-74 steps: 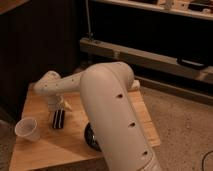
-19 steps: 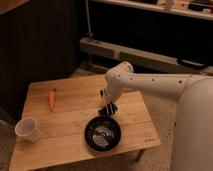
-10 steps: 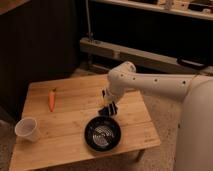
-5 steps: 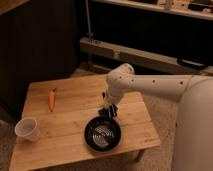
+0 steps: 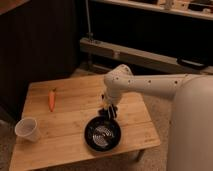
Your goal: Place the eraser on the white sponge
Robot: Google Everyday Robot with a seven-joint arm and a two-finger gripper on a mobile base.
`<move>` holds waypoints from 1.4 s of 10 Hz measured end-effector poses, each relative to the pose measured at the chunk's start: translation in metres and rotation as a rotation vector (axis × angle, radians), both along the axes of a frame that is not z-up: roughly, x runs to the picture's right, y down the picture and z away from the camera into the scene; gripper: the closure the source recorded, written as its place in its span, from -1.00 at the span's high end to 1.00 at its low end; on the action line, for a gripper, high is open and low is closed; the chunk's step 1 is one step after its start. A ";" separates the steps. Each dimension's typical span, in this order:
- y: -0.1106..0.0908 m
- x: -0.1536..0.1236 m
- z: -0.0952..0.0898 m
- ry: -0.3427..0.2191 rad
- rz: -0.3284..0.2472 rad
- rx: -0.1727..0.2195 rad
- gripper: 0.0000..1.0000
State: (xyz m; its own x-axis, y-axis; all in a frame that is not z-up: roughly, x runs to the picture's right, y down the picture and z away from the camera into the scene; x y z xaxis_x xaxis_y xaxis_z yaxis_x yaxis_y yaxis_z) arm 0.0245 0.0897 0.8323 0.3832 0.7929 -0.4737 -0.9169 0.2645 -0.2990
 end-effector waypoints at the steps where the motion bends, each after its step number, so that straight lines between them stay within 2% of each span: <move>1: 0.003 0.000 0.003 0.008 -0.007 -0.005 -1.00; 3: 0.006 0.001 0.007 0.023 -0.009 -0.008 -1.00; 8: -0.011 0.005 0.006 0.040 -0.006 0.023 -1.00; 11: -0.015 0.002 0.009 0.031 -0.009 0.031 -1.00; 14: -0.009 0.002 0.015 0.011 -0.009 0.025 -1.00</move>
State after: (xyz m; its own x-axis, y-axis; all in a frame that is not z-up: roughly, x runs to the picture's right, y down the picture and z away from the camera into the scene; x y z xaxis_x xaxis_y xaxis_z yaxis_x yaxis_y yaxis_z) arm 0.0261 0.0812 0.8474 0.3853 0.8010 -0.4581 -0.9176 0.2803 -0.2818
